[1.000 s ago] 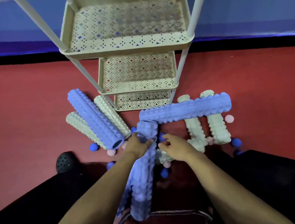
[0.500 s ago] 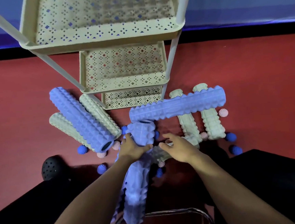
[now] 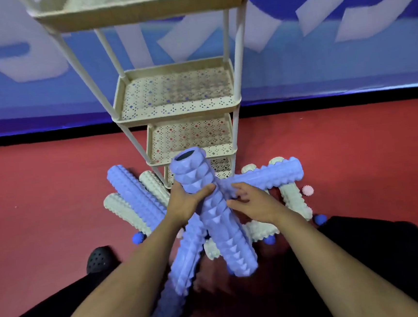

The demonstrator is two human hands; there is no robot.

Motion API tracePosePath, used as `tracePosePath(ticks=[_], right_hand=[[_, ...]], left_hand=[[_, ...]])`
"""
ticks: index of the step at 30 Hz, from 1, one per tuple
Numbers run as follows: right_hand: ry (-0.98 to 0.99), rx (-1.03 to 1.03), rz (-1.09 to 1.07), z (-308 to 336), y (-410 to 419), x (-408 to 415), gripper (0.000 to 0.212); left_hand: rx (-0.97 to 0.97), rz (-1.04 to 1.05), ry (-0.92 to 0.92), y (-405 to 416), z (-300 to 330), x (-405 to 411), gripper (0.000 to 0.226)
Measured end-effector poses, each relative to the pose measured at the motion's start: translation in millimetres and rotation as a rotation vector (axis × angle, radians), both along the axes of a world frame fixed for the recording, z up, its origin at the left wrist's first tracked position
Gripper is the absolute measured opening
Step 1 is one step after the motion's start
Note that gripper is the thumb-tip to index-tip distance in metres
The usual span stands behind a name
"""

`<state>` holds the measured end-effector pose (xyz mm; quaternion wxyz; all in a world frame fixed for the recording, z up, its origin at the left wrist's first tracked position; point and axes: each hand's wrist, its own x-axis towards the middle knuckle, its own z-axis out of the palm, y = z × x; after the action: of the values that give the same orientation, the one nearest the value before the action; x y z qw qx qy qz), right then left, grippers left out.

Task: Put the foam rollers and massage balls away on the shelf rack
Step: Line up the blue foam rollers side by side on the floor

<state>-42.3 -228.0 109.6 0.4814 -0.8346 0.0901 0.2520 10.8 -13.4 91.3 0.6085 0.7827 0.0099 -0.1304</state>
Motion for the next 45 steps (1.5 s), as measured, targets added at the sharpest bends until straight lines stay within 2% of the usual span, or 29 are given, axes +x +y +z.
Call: tracePosePath(ticks=[4, 9, 15, 18, 27, 32, 37, 40, 45], right_hand=[[-0.107, 0.013, 0.014, 40.9, -0.1, -10.4, 0.072], [-0.277, 0.006, 0.056, 88.2, 4.4, -27.6, 0.053], [-0.396, -0.025, 0.063, 141.0, 9.3, -44.2, 0.084], [-0.422, -0.049, 0.091, 164.8, 8.7, -54.1, 0.095], [-0.568, -0.219, 0.013, 201.7, 1.6, -81.5, 0.096], [-0.620, -0.334, -0.017, 229.7, -24.0, -78.0, 0.075], [-0.549, -0.543, -0.036, 228.7, -75.7, -56.7, 0.088], [-0.459, -0.615, -0.033, 204.6, -110.6, -43.3, 0.085], [-0.244, -0.646, -0.003, 146.1, -171.5, -19.4, 0.057]], left_hand=[[-0.063, 0.023, -0.124, 1.9, 63.4, -9.4, 0.049], [-0.219, 0.044, -0.176, 5.5, 126.3, -24.9, 0.042], [-0.400, 0.080, -0.187, 11.1, 182.8, -48.1, 0.039], [-0.449, 0.102, -0.169, 11.5, 204.5, -57.6, 0.038], [-0.484, 0.084, -0.167, 3.0, 237.3, -78.9, 0.046], [-0.319, 0.035, -0.170, -4.4, 235.1, -79.7, 0.065], [-0.163, -0.020, -0.149, -26.8, 201.4, -61.2, 0.079], [-0.035, -0.096, -0.137, -50.5, 170.0, -44.1, 0.074], [0.110, -0.180, -0.040, -95.6, 116.7, -18.5, 0.058]])
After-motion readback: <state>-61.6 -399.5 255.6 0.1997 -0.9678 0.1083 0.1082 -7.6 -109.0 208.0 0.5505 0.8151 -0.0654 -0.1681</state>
